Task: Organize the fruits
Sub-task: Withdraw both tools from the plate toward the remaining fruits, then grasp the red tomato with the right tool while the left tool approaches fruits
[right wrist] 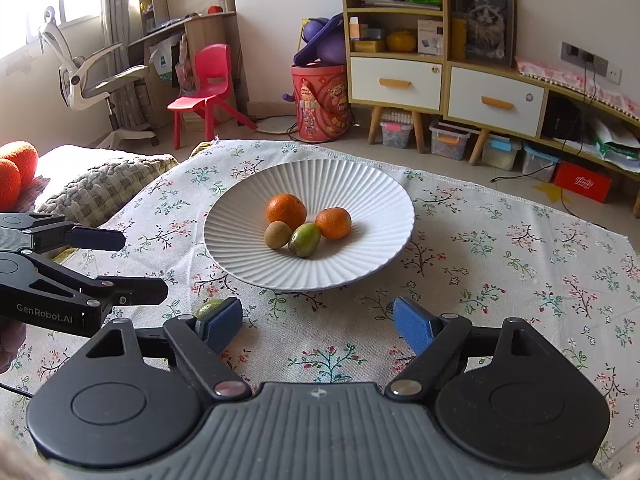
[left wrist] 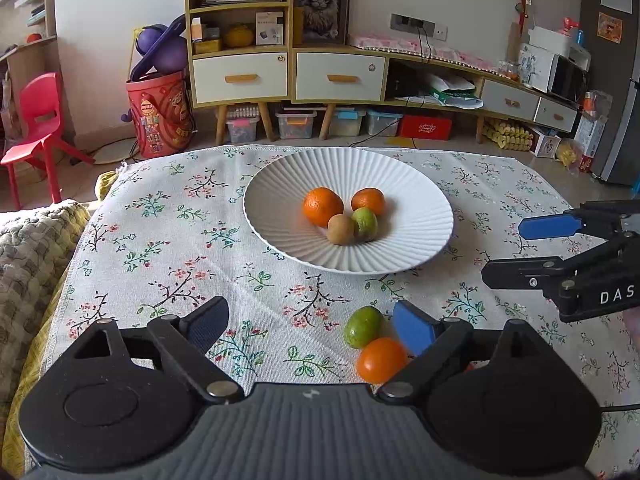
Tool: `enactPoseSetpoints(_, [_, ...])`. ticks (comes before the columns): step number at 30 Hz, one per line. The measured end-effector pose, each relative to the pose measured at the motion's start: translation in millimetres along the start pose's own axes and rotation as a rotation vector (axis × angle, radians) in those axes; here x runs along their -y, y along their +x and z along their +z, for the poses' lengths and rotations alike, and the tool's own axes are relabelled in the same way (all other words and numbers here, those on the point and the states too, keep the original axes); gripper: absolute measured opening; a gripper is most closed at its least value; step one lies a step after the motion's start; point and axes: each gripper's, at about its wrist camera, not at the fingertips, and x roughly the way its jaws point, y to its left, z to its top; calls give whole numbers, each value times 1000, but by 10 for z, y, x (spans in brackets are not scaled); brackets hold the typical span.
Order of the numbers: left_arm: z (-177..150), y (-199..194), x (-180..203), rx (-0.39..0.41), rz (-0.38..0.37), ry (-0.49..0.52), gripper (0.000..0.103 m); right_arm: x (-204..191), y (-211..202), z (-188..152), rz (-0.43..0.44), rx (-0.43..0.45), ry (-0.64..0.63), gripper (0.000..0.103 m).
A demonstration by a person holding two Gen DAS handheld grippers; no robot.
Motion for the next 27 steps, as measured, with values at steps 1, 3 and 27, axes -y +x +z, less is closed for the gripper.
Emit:
enactPoseSetpoints(1, [-16,-8,-4,2,3,1,85,-1,-2,-12,0,0,3,83])
enactPoseSetpoints(3, [-58,-18,-6,4,7,2,90,-17,-21,-47,-1,3,7,86])
enactPoseSetpoints(27, [-549,42,6,-111,10,17,92,-230,2,-447,-16,-69,-43,98])
